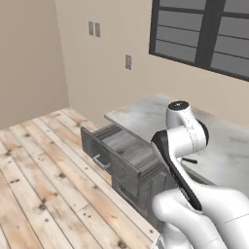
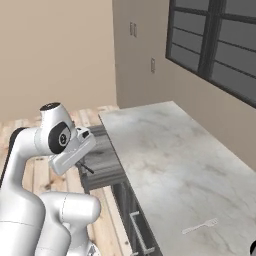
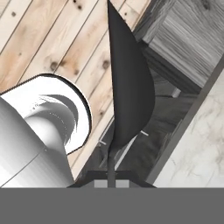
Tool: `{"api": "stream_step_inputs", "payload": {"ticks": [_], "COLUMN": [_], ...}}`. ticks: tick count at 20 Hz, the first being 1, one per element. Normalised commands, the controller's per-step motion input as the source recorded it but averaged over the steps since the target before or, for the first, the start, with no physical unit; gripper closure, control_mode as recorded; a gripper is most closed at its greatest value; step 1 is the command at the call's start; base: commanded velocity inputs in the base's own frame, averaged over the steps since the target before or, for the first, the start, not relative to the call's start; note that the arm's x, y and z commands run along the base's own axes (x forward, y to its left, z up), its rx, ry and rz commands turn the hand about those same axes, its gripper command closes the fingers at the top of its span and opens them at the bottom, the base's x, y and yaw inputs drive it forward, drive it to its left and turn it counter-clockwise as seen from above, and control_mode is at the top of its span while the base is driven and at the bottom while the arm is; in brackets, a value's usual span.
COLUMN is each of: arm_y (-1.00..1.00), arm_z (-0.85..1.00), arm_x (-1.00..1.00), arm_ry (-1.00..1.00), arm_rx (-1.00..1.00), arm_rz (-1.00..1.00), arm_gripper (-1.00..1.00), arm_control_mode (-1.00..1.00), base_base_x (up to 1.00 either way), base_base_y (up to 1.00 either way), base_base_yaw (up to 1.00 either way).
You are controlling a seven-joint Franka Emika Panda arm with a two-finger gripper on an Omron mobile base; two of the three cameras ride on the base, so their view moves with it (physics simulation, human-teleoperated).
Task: Organize the utensils by type. Pick up the wooden spoons from the counter and place them in the open cabinet. Then pick up the metallic utensils from the counter and place them in the open drawer.
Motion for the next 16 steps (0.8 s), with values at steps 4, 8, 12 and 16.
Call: {"api": "stream_step_inputs", "payload": {"ticks": [4,8,12,16], "arm_y": [0.0,0.0,0.0,0.0], "arm_z": [0.0,0.0,0.0,0.0], "arm_x": [0.0,0.0,0.0,0.0], "arm_ry": [0.0,0.0,0.0,0.0], "arm_rx": [0.0,0.0,0.0,0.0], "arm_rz": [0.0,0.0,0.0,0.0], "arm_gripper": [1.0,1.0,1.0,1.0], "arm_control_mode": [1.0,1.0,1.0,1.0], "base_base_x": [0.41,0.23,0.01,0.0], "base_base_y": [-0.26,-0.39,-0.1,0.0], "base_base_yaw": [0.23,0.14,0.0,0.0]}}
